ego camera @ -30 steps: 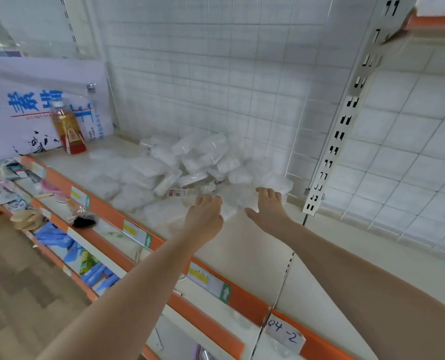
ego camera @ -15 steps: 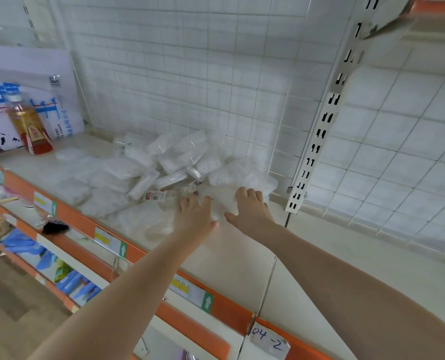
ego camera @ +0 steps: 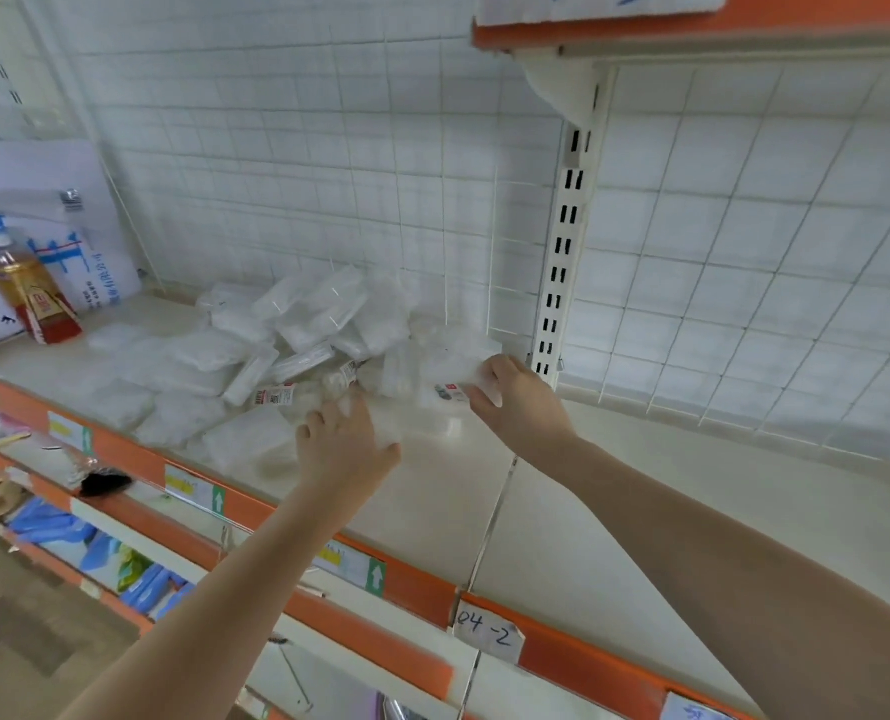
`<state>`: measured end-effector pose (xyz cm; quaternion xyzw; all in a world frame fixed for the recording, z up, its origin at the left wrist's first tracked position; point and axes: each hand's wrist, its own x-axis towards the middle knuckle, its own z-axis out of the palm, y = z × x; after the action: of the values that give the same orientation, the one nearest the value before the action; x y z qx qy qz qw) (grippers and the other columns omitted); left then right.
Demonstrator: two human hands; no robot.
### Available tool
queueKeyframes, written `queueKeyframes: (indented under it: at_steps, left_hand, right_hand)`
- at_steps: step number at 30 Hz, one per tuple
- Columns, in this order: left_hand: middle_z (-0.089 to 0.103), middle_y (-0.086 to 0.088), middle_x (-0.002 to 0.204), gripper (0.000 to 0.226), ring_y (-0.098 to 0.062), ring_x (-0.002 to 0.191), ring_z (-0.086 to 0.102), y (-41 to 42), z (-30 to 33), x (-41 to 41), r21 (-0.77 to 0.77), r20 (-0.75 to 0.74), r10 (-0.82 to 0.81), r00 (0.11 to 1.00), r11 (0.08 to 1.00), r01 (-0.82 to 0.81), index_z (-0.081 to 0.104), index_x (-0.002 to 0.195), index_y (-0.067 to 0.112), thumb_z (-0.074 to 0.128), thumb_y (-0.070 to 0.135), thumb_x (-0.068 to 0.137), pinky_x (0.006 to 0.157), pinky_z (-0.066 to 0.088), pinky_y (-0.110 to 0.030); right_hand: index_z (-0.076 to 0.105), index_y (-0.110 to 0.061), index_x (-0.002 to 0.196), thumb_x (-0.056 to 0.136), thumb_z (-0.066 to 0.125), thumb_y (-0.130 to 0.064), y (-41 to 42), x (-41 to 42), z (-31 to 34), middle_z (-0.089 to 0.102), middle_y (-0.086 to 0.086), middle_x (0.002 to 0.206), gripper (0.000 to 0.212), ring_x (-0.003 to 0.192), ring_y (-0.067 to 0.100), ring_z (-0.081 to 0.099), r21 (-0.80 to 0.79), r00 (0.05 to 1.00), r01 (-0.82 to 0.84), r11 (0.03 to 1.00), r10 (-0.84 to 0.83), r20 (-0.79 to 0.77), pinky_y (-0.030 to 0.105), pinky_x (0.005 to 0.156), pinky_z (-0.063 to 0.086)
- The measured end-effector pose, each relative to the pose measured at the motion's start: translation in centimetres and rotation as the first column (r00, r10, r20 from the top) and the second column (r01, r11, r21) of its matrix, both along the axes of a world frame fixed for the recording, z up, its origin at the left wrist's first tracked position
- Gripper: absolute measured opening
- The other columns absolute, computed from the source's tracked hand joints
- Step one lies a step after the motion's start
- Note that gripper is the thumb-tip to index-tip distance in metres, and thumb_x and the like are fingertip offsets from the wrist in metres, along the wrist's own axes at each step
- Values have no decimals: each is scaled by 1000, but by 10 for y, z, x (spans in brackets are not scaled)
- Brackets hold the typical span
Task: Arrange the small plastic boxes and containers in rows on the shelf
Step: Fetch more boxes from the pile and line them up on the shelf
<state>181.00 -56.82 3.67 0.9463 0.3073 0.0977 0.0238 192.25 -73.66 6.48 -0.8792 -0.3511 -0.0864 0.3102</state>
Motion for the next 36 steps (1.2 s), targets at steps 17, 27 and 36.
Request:
queueKeyframes:
  at_steps: [17, 27, 36]
  left_hand:
    - [51, -12, 122, 74, -30, 112, 47, -255, 18, 42, 29, 231, -503, 833, 859, 511, 39, 131, 16, 45, 68, 79, 90, 39, -39]
    - [57, -9, 102, 64, -28, 90, 55, -416, 1, 31, 83, 445, -718, 536, 629, 773, 52, 114, 10, 45, 62, 77, 73, 49, -37]
    - [51, -14, 124, 61, -29, 115, 48, -501, -21, 25, 21, 551, -735, 395, 485, 874, 45, 124, 7, 54, 51, 82, 94, 46, -41]
  right_hand:
    - [49, -27, 91, 89, 62, -32, -279, -45, -15, 52, -6, 82, 13, 77, 11, 55, 463, 940, 335, 821, -326, -102, 23, 65, 47]
    - [48, -25, 96, 88, 59, -41, -439, -94, -34, 47, -16, 76, 21, 74, 1, 52, 495, 838, 507, 705, -538, -92, 12, 68, 39]
    - [53, -24, 100, 89, 57, -36, -521, -125, -35, 47, -4, 70, 16, 62, 2, 43, 498, 878, 475, 725, -434, -204, 13, 60, 37]
